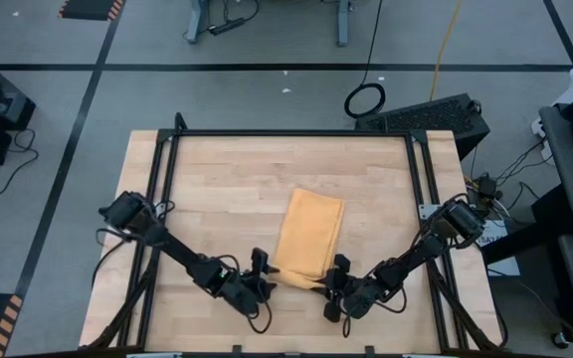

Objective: Roll towel
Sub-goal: Roll the yellow towel

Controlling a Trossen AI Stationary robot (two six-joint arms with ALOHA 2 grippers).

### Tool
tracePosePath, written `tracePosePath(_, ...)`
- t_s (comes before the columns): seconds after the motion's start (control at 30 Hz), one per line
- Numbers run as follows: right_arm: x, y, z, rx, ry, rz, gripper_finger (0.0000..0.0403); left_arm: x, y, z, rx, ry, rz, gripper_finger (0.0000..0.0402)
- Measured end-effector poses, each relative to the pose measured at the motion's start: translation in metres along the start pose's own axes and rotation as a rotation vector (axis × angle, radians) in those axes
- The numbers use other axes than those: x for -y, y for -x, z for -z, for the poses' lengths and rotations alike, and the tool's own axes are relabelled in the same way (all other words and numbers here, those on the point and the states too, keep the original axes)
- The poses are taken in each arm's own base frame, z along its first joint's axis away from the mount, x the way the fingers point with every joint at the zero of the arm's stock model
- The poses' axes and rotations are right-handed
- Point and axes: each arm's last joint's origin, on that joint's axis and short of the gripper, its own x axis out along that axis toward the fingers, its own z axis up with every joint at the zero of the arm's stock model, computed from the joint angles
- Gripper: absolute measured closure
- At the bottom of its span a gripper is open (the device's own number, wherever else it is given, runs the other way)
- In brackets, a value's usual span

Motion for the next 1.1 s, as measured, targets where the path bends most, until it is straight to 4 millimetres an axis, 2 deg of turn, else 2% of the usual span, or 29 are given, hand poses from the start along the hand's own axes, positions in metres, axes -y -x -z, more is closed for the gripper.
tracePosePath(0.13,0.000,0.000,0.000,0.000,0.000,0.000,0.0361,-0.010,-0.008,0.003,-0.026,0.061,0.072,0.0185)
tracePosePath(0.23,0.000,0.001,-0.001,-0.003,0.001,-0.004,0.0351,-0.020,-0.015,0.007,-0.069,0.158,0.120,0.0206)
tracePosePath(0.4,-0.001,0.004,-0.004,-0.001,0.066,-0.013,0.0312,-0.032,-0.022,0.009,-0.090,0.248,0.211,0.0293)
tracePosePath(0.5,-0.003,0.009,-0.007,-0.006,0.164,-0.022,0.0268,-0.038,-0.025,0.010,-0.094,0.306,0.246,0.0347)
tracePosePath(0.53,-0.004,0.011,-0.007,-0.006,0.192,-0.025,0.0250,-0.040,-0.026,0.010,-0.098,0.332,0.258,0.0353)
tracePosePath(0.7,-0.011,0.025,-0.017,0.044,0.247,-0.030,0.0159,-0.047,-0.030,0.012,-0.127,0.447,0.340,0.0353)
tracePosePath(0.83,-0.022,0.040,-0.015,0.070,0.310,-0.076,0.0109,-0.054,-0.034,0.014,-0.145,0.527,0.454,0.0350)
tracePosePath(1.03,-0.035,0.053,0.006,0.116,0.479,-0.069,0.0091,-0.068,-0.040,0.019,-0.179,0.647,0.669,0.0345)
tracePosePath(1.1,-0.038,0.054,0.007,0.166,0.505,-0.055,0.0090,-0.073,-0.042,0.020,-0.182,0.679,0.707,0.0345)
